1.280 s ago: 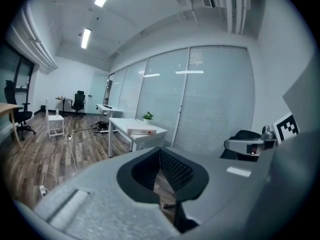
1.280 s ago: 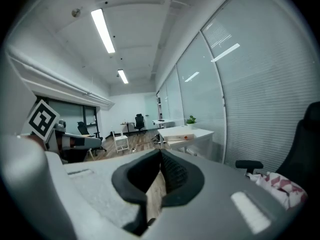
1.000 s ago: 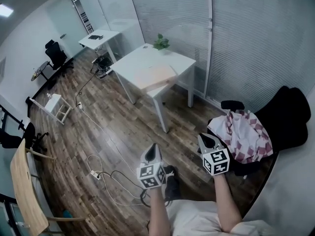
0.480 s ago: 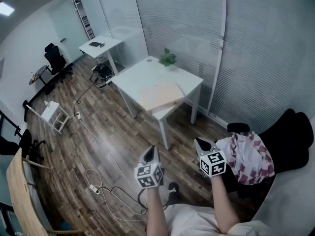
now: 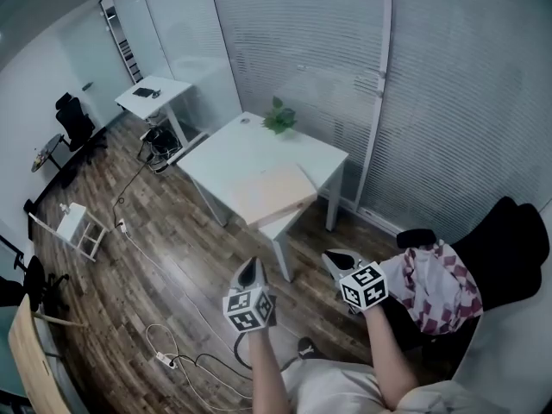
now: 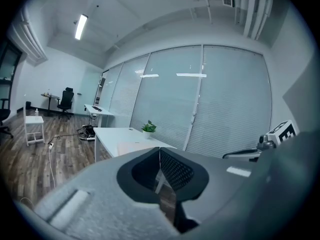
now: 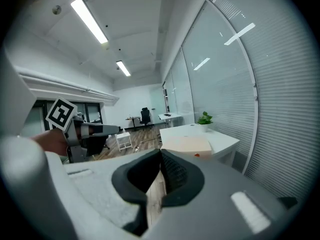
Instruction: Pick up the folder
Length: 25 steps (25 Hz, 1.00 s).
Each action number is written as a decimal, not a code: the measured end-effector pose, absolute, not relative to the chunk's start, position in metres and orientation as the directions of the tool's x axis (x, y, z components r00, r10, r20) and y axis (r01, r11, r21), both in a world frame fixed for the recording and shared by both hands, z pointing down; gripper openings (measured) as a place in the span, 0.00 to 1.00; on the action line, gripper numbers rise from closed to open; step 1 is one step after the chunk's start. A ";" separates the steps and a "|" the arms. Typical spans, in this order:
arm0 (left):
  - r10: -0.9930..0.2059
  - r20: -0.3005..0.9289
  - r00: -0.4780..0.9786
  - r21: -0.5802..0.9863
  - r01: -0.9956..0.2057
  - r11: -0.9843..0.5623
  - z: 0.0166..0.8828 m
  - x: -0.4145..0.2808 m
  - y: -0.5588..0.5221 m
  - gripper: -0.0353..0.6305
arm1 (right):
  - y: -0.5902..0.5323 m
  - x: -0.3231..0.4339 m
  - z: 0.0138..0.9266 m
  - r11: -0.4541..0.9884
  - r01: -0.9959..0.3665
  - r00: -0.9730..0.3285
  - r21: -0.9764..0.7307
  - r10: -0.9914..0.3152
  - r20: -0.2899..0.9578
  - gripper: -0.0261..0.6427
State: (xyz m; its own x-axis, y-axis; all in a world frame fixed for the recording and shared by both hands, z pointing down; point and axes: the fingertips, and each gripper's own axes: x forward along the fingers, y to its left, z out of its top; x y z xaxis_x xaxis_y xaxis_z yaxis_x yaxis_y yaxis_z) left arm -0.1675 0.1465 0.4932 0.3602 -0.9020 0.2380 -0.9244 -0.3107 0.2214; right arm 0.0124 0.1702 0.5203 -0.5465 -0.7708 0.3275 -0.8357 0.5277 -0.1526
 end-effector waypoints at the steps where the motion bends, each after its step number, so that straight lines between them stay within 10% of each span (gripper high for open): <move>1: -0.899 0.236 0.369 0.222 -0.921 -0.320 0.494 -0.165 0.134 0.07 | 0.162 0.013 0.521 0.525 -0.837 -0.545 -0.154 -0.772 0.327 0.04; 25: -0.863 0.256 0.435 0.208 -0.897 -0.390 0.497 -0.157 -0.051 0.07 | -0.003 0.024 0.535 0.433 -0.864 -0.503 -0.257 -0.772 0.389 0.04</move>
State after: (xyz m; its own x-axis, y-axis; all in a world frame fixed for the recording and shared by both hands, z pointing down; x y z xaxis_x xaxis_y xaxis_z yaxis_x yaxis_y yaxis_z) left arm -0.1567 -0.0508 0.4973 0.4350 -0.8634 0.2555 -0.8969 -0.3905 0.2076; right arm 0.0236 -0.0033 0.5350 -0.5026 -0.7720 0.3890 -0.8640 0.4332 -0.2565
